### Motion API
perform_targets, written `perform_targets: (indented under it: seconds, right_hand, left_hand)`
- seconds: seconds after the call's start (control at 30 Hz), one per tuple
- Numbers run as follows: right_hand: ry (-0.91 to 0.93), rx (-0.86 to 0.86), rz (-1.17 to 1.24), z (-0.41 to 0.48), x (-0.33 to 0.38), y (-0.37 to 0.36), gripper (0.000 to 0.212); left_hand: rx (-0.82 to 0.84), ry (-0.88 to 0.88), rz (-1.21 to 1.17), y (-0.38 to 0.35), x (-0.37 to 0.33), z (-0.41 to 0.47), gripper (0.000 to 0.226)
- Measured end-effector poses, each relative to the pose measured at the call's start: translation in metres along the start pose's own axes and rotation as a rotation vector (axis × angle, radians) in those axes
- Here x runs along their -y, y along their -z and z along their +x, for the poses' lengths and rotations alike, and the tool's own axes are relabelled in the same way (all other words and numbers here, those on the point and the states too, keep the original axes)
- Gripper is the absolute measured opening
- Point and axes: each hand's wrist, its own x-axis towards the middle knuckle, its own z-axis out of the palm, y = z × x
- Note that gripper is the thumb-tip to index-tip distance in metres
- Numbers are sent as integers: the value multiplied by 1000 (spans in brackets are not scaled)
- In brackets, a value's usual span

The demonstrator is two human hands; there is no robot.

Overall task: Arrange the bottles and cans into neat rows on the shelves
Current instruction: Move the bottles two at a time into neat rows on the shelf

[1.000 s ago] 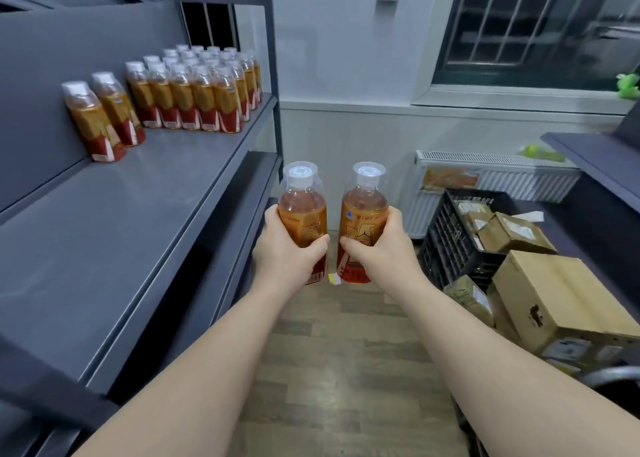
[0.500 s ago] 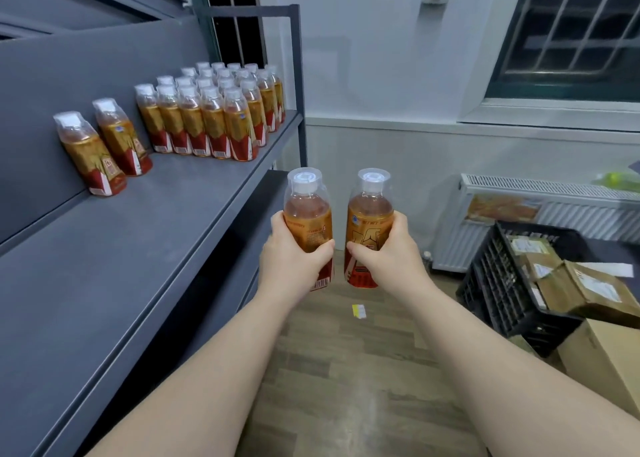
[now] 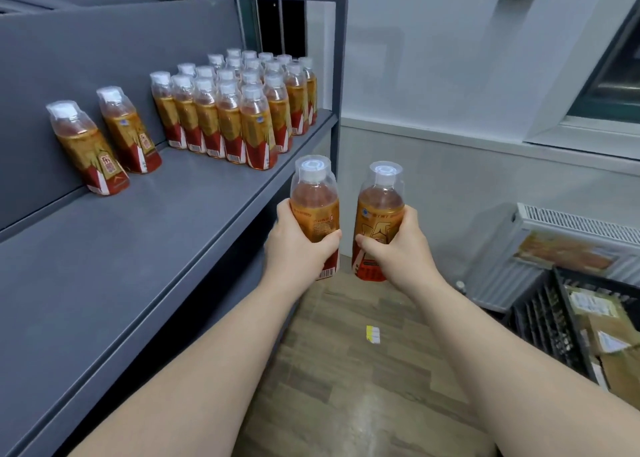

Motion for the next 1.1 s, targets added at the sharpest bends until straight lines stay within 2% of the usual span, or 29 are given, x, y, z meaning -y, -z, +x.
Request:
perform_targets:
  seconds: [0.2, 0.5, 0.7, 1.1]
  right_hand:
    - [62, 78, 53, 67, 20, -46, 59]
    - [177, 233, 54, 153, 71, -141, 65]
    - [256, 340, 66, 183, 100, -198, 63]
    - [411, 635, 113, 239, 137, -293, 73]
  left_hand:
    - [-71, 20, -20, 15, 14, 71, 74]
    - [-269, 108, 10, 78, 59, 160, 79]
    - [-412, 202, 35, 118, 88, 190, 82]
    - [-746, 365, 99, 158, 117, 216, 85]
